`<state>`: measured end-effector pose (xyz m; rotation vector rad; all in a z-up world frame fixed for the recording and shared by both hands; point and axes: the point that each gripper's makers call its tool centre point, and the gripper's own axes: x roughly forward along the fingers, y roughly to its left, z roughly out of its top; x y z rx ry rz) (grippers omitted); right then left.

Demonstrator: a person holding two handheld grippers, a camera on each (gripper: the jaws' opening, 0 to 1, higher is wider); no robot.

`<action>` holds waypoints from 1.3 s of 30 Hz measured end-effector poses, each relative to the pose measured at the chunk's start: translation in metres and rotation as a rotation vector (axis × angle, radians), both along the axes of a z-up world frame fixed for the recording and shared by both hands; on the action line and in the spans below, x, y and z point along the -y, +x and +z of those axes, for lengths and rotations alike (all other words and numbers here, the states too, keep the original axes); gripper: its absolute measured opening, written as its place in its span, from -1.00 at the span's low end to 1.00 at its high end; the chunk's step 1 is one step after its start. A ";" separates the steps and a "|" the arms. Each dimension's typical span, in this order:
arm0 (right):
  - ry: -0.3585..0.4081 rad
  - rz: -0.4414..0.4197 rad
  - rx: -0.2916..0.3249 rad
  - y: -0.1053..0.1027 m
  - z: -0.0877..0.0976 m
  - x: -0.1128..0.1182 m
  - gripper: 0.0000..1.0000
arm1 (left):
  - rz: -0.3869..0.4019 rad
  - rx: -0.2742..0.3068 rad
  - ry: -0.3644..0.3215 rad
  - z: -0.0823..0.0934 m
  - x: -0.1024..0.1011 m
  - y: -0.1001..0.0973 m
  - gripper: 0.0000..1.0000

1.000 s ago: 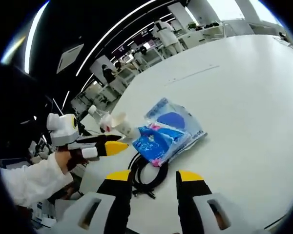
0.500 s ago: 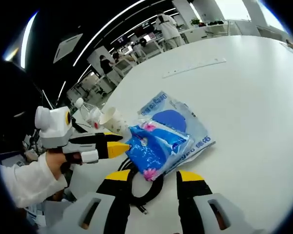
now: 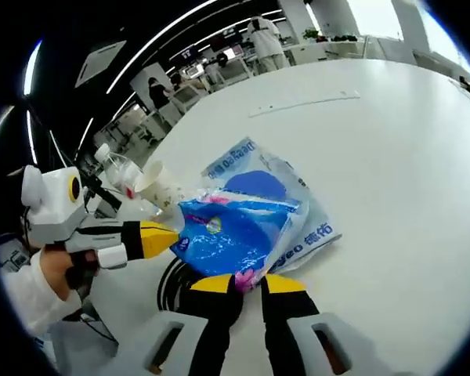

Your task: Arrange the tabletop items into an orderly group along one side of the table until the central work area is clear of visible clutter.

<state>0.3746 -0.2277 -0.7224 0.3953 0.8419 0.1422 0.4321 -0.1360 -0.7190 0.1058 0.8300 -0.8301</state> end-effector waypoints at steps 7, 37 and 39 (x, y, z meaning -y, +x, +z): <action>0.001 -0.029 0.058 -0.012 0.025 0.003 -1.00 | 0.027 0.032 -0.072 0.032 0.006 -0.014 -1.00; 0.087 -0.017 0.171 -0.082 0.077 -0.030 -1.00 | 0.103 0.040 -0.199 0.076 -0.036 -0.091 -1.00; 0.082 -0.014 0.162 -0.083 0.074 -0.028 -1.00 | 0.100 0.040 -0.198 0.075 -0.035 -0.092 -1.00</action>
